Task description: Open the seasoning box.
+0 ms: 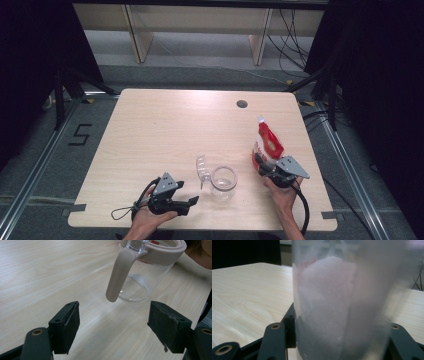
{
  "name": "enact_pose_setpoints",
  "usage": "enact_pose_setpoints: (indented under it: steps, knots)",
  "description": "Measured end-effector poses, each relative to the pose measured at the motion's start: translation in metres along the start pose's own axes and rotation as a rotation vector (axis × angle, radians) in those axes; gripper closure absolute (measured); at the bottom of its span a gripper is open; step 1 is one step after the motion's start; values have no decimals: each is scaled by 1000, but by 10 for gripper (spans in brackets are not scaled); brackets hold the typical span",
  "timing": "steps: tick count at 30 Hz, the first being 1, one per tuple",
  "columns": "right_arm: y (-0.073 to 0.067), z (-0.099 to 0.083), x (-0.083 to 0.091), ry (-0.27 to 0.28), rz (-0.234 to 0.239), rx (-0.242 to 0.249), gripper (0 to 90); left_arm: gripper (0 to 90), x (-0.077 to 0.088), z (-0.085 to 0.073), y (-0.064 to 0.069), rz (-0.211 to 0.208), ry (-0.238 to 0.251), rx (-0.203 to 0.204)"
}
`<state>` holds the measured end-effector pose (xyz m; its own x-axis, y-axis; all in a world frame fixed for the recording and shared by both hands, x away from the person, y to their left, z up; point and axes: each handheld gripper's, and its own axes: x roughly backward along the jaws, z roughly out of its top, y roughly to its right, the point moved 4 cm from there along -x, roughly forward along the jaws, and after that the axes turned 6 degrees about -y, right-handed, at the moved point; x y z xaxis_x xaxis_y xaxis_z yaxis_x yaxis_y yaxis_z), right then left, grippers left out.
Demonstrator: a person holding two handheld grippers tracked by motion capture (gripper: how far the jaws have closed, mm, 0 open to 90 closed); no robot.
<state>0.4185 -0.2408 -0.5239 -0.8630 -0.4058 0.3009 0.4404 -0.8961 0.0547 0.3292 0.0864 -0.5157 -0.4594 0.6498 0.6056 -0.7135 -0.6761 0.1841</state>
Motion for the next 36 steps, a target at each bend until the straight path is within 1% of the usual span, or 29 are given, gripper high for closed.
enact_pose_setpoints:
  steps: [1,2,3,4,5,6,7,9,10,11,12,13,14,15,17,21,22,23,26,27,28,29,30,31,32,33,34,35,36]
  knots:
    - [0,0,0,0,8,-1,470,250,0,0,0,1,2,-1]
    - [0,0,0,1,7,-2,471,250,1,0,0,1,2,-1]
    - [0,0,0,6,-7,0,474,250,1,0,0,6,3,0]
    - [-2,0,0,15,5,-8,477,250,1,0,0,7,4,0]
    - [-2,0,1,14,-17,-3,479,250,1,0,1,5,9,4]
    - [-3,0,2,1,-15,-3,480,250,1,0,1,5,11,3]
    - [-3,0,2,10,-33,5,481,252,1,0,1,5,11,3]
    - [-3,0,2,10,-30,5,482,253,1,1,0,-2,11,2]
    - [-4,0,2,7,-18,2,483,254,1,1,0,-3,8,2]
    - [-4,0,2,16,-20,1,484,254,1,1,0,-2,9,5]
    - [-6,0,4,3,-11,-2,484,255,1,1,0,-2,11,6]
    - [-7,0,4,3,-21,5,485,255,1,1,0,-1,10,12]
    - [-8,0,5,9,-30,-16,485,254,1,1,1,-1,12,22]
    - [-8,1,5,10,-1,-9,487,255,1,1,1,-1,12,21]
    - [-12,2,8,-3,19,-16,489,254,1,1,0,0,16,21]
    - [-17,3,9,-13,28,-8,491,254,2,1,0,9,8,17]
    - [-17,4,9,-5,33,-6,491,254,2,1,0,7,12,17]
    - [-17,4,10,-7,22,-6,491,254,2,1,0,8,12,16]
    - [-16,8,12,2,36,-13,492,254,2,1,0,8,12,15]
    - [-16,9,13,-8,88,-8,492,254,2,1,0,8,13,13]
    - [-15,10,14,-8,43,-13,492,254,2,1,0,8,13,9]
    - [-15,11,15,6,38,-20,493,254,3,1,-1,10,7,4]
    - [-15,12,17,-4,43,-17,493,254,3,1,-1,10,6,7]
    - [-14,14,18,7,51,-12,493,254,2,1,-1,5,9,10]
    - [-15,16,20,6,48,-4,493,254,2,1,-1,5,10,10]
    - [-15,17,21,6,56,-1,493,254,2,1,-1,5,11,10]
    - [-16,20,22,20,50,-1,493,254,2,1,-1,5,10,10]
    - [-16,21,24,9,64,9,493,253,2,1,-1,4,15,12]
    - [-18,23,25,29,55,-18,494,253,2,1,-1,5,16,13]
